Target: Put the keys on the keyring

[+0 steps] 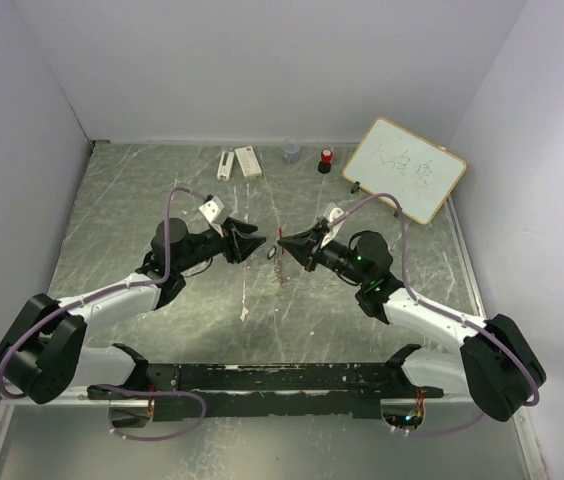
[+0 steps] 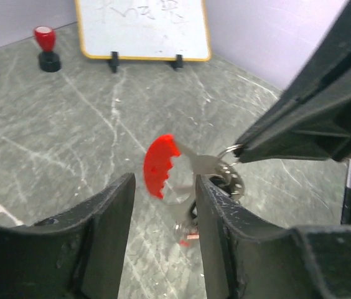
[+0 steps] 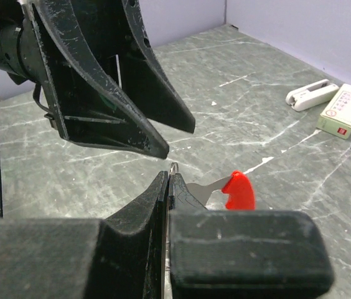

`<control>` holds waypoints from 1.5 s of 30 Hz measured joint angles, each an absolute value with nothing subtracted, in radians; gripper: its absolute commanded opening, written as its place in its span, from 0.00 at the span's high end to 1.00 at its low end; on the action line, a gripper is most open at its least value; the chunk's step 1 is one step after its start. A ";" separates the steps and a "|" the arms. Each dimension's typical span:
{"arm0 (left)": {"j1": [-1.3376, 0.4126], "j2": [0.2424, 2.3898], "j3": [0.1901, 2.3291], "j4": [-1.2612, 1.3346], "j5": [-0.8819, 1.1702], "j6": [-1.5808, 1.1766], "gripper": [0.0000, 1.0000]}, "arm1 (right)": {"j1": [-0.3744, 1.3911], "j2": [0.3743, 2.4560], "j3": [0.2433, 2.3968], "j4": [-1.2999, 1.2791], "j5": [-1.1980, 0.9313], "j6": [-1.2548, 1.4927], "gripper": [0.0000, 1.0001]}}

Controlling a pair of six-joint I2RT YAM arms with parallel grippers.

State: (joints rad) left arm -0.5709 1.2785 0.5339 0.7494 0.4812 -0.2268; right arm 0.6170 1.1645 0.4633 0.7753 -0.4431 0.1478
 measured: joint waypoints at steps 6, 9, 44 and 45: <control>-0.567 1.265 0.533 0.749 0.372 -0.250 0.40 | 0.616 1.118 0.464 0.718 -0.411 0.132 1.00; -0.567 1.246 0.532 0.746 0.337 -0.255 0.40 | 0.616 1.114 0.466 0.697 -0.406 0.125 1.00; -0.470 0.968 0.377 0.523 0.011 -0.408 0.36 | 0.562 1.665 0.541 1.124 -0.534 0.344 1.00; -0.470 0.980 0.377 0.530 0.017 -0.412 0.36 | 0.562 1.643 0.510 1.117 -0.524 0.345 1.00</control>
